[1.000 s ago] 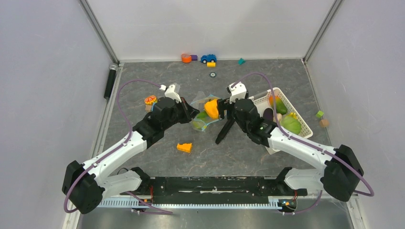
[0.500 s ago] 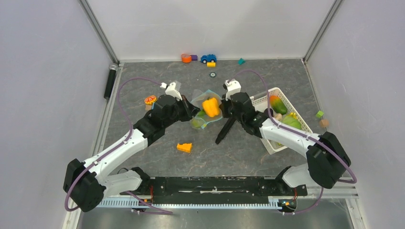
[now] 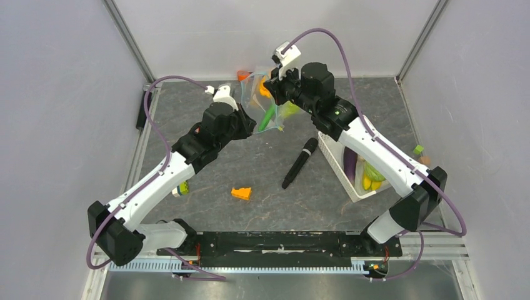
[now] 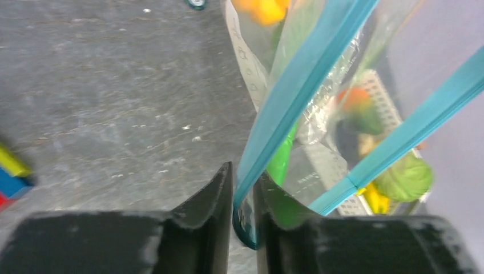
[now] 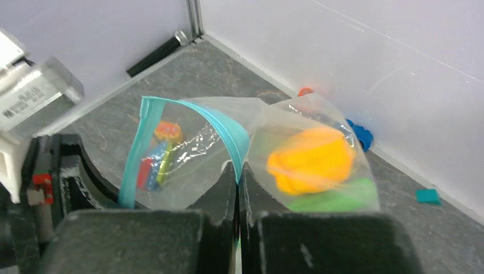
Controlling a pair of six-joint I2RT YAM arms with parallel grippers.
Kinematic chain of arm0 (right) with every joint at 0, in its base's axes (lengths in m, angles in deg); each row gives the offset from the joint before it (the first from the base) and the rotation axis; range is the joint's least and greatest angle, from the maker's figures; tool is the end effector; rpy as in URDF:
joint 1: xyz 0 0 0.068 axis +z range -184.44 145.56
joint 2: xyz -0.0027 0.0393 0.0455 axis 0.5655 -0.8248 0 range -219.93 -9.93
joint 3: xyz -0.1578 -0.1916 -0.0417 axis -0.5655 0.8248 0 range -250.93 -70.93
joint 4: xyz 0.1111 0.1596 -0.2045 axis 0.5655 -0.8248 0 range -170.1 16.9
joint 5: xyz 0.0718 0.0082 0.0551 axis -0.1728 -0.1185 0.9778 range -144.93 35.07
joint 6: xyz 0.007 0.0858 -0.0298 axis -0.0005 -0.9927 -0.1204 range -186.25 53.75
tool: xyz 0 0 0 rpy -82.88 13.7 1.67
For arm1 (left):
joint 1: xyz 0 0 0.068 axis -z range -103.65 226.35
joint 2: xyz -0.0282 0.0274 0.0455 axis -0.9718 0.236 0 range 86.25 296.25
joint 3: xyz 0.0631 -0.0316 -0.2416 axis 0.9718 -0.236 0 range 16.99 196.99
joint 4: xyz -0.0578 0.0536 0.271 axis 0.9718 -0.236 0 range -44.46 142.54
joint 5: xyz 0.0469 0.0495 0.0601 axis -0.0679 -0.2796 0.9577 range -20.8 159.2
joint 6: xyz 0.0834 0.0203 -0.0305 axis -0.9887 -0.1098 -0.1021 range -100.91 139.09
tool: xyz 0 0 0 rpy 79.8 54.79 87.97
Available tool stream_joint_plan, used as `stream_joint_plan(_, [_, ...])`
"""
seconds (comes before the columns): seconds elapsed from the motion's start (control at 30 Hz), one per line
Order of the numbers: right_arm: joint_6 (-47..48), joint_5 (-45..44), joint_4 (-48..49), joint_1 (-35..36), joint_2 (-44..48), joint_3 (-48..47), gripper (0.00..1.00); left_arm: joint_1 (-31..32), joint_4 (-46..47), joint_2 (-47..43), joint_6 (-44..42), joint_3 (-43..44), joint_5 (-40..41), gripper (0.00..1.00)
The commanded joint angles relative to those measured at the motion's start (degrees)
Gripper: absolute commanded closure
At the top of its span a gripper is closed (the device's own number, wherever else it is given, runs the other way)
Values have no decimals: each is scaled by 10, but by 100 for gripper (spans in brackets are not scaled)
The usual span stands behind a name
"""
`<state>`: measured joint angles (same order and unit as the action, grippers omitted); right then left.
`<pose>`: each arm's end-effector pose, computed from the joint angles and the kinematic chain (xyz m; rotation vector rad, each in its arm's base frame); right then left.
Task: Place the food in the zip-top bag and seal the zipper
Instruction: Adjust the zipper food storage bag at the center of the board.
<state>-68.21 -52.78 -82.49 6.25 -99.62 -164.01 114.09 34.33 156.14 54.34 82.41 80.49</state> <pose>0.3288 0.2870 0.4149 -0.5941 1.6035 0.5897 0.2863 -0.2014 0.3205 -0.0885 2.0125 -0.6365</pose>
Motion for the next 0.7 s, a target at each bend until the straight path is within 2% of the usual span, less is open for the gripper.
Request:
stream_joint_plan(0.0, [59, 13, -47, -6, -14, 6, 100, 2, -38, -33, -31, -11, 77, 65])
stream_joint_plan(0.1, [87, 52, -37, -6, -9, 23, 100, 2, -53, -40, -34, -17, 105, 38])
stream_joint_plan(0.17, [108, 67, -37, -6, -8, 26, 100, 1, -61, -37, -40, -15, 118, 29])
stream_joint_plan(0.2, [113, 70, -37, -6, -6, 29, 100, 1, -65, -35, -45, -12, 121, 26])
stream_joint_plan(0.4, [155, 124, -33, -7, 10, 71, 100, 2, -74, -12, -63, 11, 148, 27])
stream_joint_plan(0.5, [179, 141, -32, -6, 19, 93, 100, 1, -88, 2, -74, 24, 164, 38])
stream_joint_plan(0.53, [190, 143, -34, -6, 22, 100, 100, 1, -93, 5, -75, 28, 173, 47])
stream_joint_plan(0.57, [201, 147, -36, -6, 24, 107, 100, 1, -95, 5, -77, 29, 181, 57])
stream_joint_plan(0.63, [208, 133, -44, -6, 24, 117, 100, 1, -95, 4, -80, 29, 188, 88])
stream_joint_plan(0.67, [208, 119, -48, -7, 25, 122, 98, 1, -96, 3, -80, 28, 188, 97])
